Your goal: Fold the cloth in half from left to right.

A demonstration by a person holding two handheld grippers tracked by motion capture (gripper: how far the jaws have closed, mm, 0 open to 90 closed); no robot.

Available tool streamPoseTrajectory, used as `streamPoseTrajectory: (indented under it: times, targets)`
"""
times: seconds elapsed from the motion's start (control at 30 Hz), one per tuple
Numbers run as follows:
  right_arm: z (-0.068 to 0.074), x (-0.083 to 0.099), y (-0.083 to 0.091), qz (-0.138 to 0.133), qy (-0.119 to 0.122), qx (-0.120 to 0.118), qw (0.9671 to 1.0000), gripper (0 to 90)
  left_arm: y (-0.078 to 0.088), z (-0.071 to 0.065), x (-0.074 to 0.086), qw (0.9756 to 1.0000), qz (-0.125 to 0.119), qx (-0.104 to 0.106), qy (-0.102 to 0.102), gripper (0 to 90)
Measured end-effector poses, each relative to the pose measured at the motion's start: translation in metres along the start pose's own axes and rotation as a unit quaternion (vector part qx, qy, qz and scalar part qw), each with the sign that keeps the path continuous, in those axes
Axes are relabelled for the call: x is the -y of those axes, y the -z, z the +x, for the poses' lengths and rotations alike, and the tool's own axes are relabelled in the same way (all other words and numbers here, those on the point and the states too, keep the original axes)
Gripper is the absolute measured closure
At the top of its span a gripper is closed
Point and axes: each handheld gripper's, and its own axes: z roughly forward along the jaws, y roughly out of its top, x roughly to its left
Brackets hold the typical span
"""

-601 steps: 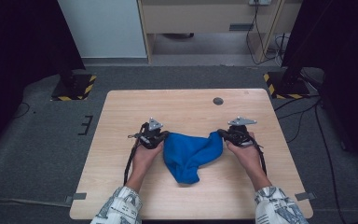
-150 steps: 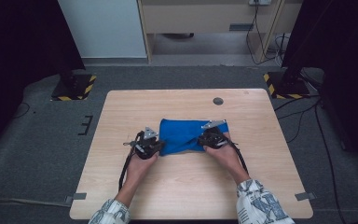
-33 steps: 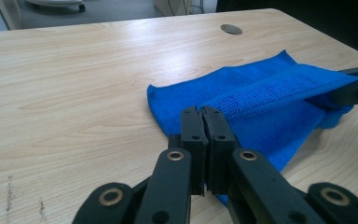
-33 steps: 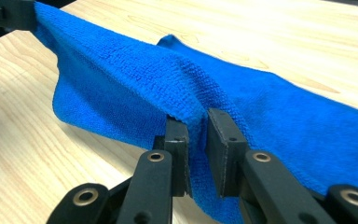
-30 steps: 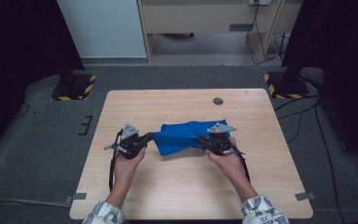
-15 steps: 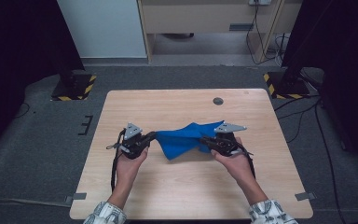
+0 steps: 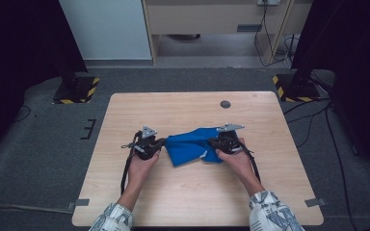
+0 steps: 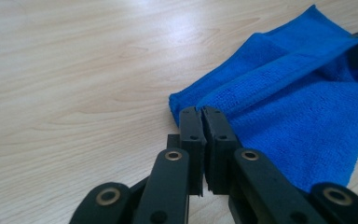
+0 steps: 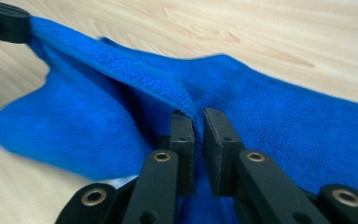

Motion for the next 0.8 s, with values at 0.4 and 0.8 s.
streamPoseTrajectory:
  times: [0.4,0.8]
  targets:
    - [0.010,0.005,0.039,-0.047,-0.011,0.007,0.9988,41.7,0.004,-0.009,-0.002,0.9999,-0.008,0.006,-0.010,86.6]
    - [0.040,0.031,0.031,-0.039,0.003,0.006,0.9992,69.4,0.012,-0.009,-0.006,0.9996,-0.024,0.015,-0.003,86.7]
